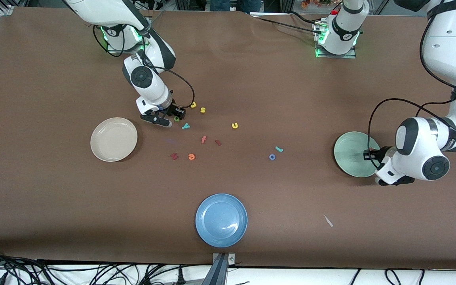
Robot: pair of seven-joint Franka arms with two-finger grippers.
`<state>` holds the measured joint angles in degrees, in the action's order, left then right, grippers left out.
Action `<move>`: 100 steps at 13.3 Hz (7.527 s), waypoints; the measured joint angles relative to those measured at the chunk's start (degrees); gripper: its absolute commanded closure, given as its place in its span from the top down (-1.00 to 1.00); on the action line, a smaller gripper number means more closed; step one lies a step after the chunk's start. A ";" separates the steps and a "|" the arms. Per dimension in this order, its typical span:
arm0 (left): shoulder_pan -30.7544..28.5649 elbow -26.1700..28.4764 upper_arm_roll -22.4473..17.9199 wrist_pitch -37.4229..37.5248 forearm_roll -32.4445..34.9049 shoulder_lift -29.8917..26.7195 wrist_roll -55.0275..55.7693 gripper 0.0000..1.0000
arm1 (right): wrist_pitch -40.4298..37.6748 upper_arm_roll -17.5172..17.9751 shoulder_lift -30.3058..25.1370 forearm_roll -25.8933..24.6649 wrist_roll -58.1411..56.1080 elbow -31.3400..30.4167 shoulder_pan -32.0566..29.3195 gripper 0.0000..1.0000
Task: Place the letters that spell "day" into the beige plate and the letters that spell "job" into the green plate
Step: 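Place the pink letter on the green plate while the right gripper grasps green p, then drop the green p on the cream plate while the left gripper reaches cyan letter, then grasp the cyan 1 with the left gripper while the right gripper grasps cyan letter, then place the cyan 1 on the green plate while the right gripper places cyan letter, then grasp the blue o with the left gripper while the right gripper reaches yellow d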
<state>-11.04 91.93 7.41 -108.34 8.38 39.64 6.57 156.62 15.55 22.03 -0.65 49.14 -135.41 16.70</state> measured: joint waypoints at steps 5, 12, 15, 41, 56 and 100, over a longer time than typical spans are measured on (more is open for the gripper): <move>-1.53 -0.03 0.19 -0.73 0.06 0.64 -1.73 1.00 | 0.04 0.23 -0.61 -0.46 -0.31 -0.01 0.02 -0.54; -0.83 -2.16 7.88 6.04 -3.88 -4.55 13.85 1.00 | -11.62 -2.37 -8.11 -0.62 -19.26 1.56 -6.57 -0.53; -0.11 -2.13 14.02 5.72 -5.42 -5.22 30.79 1.00 | -15.98 -7.08 -10.38 -0.64 -33.33 3.53 -9.65 -0.50; 16.10 10.12 15.72 -26.14 -0.97 1.18 84.50 0.02 | -10.04 0.92 4.15 -0.58 0.57 14.10 -0.96 0.49; 6.68 7.57 19.30 -17.64 2.79 -3.38 71.88 -1.00 | -3.73 0.92 7.74 -1.54 2.09 12.75 0.83 -0.39; 13.82 -2.42 21.65 -12.53 7.82 7.12 83.20 0.98 | -15.32 8.21 -4.63 -1.77 13.92 6.09 -2.70 0.60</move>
<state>2.77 89.51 29.06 -120.87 16.20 46.76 89.77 141.30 23.76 17.40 -2.42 63.06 -129.32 14.00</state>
